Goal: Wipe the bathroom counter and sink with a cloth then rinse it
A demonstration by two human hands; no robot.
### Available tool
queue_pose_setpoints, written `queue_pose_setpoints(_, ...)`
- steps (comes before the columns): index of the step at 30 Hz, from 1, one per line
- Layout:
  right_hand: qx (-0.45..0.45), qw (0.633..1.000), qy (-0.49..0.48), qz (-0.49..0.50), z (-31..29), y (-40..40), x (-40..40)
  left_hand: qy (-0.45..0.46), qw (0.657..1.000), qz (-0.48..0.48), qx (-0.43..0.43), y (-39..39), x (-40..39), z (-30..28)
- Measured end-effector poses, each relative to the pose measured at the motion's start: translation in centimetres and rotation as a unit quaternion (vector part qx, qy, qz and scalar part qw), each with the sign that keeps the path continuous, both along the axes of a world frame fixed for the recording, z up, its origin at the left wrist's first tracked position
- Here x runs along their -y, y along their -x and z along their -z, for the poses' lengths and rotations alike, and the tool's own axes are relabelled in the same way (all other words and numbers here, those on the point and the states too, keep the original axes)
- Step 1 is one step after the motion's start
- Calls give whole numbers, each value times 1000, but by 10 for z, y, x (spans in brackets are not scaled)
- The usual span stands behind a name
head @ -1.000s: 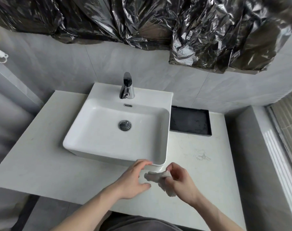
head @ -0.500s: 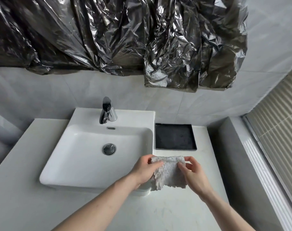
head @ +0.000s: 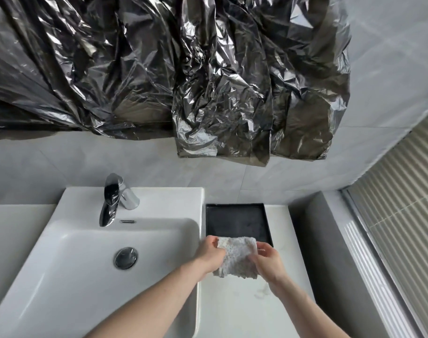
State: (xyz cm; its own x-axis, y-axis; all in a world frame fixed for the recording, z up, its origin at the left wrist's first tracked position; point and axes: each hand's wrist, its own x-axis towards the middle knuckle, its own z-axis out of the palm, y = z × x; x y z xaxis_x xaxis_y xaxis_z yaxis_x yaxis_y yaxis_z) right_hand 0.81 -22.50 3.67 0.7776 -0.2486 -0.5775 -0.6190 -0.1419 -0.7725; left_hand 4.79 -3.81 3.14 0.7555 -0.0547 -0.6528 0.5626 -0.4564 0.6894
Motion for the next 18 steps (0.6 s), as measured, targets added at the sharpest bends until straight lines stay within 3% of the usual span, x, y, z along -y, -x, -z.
queue_pose_setpoints(5,8,1000,22,2,19,-57,7,-47,999,18,5,-49,20,-1)
queue_pose_setpoints(11,-3,995,95,-42,50,-107,19,-25,999,29,-3,-90,35,10)
queue_pose_setpoints(18,-44,950,232,-205,55,-96,17,-134,968,209,-40,-72,35,20)
